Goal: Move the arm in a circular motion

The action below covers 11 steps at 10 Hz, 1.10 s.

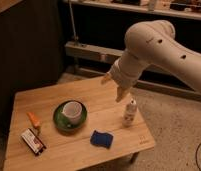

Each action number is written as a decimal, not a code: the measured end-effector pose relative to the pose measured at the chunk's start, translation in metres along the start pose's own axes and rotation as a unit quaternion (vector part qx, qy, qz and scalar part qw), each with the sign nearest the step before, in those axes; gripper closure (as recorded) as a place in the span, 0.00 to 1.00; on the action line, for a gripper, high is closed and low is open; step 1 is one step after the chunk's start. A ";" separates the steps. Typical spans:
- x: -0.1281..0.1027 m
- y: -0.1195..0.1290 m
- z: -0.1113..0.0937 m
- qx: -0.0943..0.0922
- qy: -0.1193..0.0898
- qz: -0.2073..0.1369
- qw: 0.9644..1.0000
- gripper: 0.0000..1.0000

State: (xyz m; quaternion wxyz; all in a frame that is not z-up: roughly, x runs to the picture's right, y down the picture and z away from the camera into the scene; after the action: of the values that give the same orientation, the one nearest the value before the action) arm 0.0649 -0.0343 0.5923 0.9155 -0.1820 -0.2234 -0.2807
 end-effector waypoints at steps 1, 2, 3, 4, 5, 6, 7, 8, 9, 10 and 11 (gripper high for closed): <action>0.023 -0.013 0.008 0.002 -0.002 0.000 1.000 0.40; 0.047 -0.026 0.018 0.004 -0.003 0.003 1.000 0.40; 0.066 -0.035 0.027 0.004 -0.003 0.009 1.000 0.40; 0.090 -0.040 0.038 0.002 -0.002 0.020 1.000 0.40; 0.120 -0.044 0.053 -0.002 0.000 0.039 0.999 0.40; 0.146 -0.043 0.068 -0.007 0.000 0.059 0.998 0.40; 0.168 -0.035 0.083 -0.012 0.000 0.079 0.997 0.40; 0.195 -0.018 0.096 -0.018 0.002 0.110 0.994 0.40; 0.210 -0.003 0.100 -0.022 0.002 0.129 0.991 0.40; 0.230 0.027 0.104 -0.029 0.005 0.158 0.987 0.40; 0.239 0.048 0.105 -0.035 0.006 0.176 0.984 0.40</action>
State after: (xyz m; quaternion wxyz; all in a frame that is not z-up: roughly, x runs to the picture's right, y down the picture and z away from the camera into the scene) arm 0.2386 -0.0521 0.7923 0.9450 -0.2487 -0.1729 -0.1238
